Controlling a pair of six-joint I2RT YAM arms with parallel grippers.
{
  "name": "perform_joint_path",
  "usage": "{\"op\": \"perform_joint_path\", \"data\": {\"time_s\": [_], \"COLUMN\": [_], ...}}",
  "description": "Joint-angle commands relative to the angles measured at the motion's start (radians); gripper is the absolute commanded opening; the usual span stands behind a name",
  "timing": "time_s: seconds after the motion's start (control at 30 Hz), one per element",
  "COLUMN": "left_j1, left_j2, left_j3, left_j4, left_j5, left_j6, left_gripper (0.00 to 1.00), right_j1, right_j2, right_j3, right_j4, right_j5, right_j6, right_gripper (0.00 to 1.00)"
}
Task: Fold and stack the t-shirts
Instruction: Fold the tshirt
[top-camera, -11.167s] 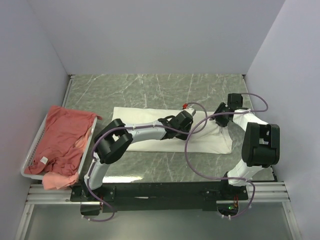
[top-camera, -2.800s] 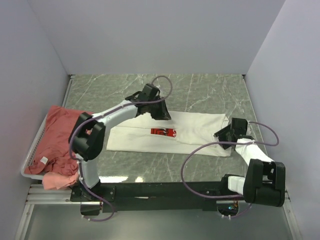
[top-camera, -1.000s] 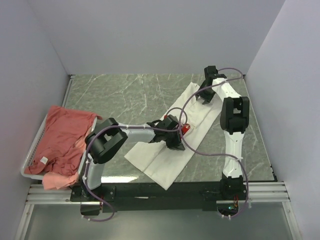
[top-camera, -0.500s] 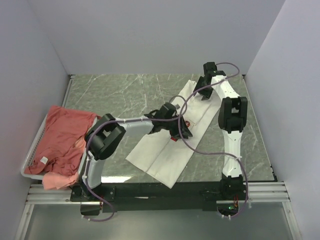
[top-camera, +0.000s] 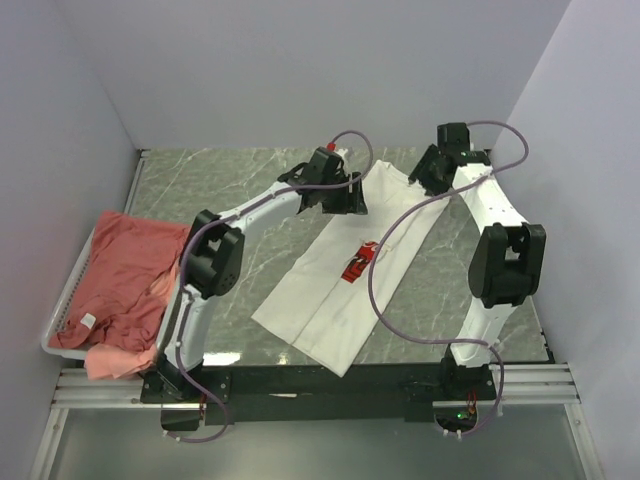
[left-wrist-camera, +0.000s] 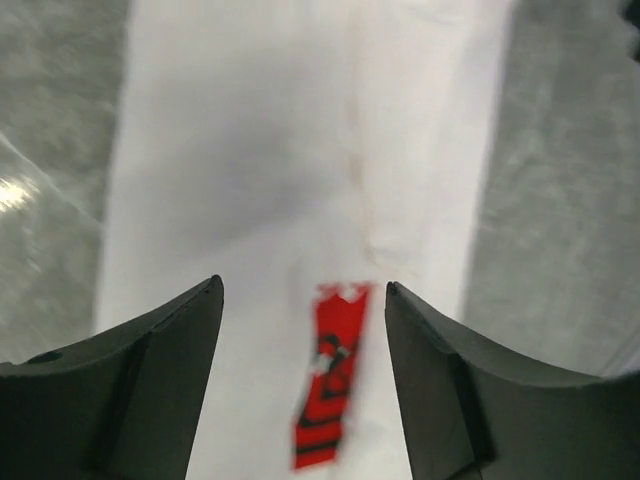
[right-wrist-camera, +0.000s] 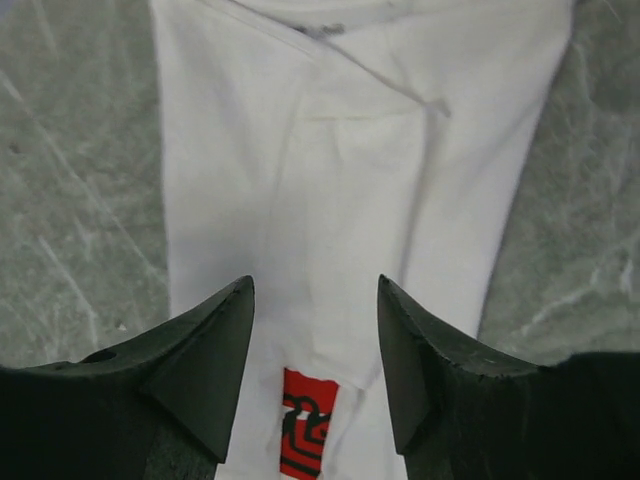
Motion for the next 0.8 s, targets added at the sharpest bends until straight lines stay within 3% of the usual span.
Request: {"op": "perform_joint_path", "data": {"time_s": [0.0, 0.2, 0.43, 0.77], "left_j1": [0.001, 0.010, 0.024, 0.045], "left_j2": [0.116, 0.259, 0.291, 0.371], "left_j3": [0.137, 0.321, 0.346, 0.451], "left_j4": [-0.155, -0.215, -0.191, -0.189], "left_j5": [-0.117, -0.211, -0.257, -0.222], "left_j6": [0.230, 0.341, 0.408, 0.433], "left_gripper": [0.72, 0.76, 0.77, 0.79], "right_j1": [-0.016, -0.021, -0.033, -0.059], "right_j2": [-0.036, -0.020, 0.009, 0.112], "right_j3": [-0.104, -0.151, -0.217, -0.161], "right_j4": [0.053, 0.044, 0.083, 0.041], "right_j5": [0.020, 0.049, 0.050, 0.070], "right_j6": [0.030, 0.004, -0.005, -0.016], "right_gripper": [0.59, 0.58, 0.58, 0.58]}}
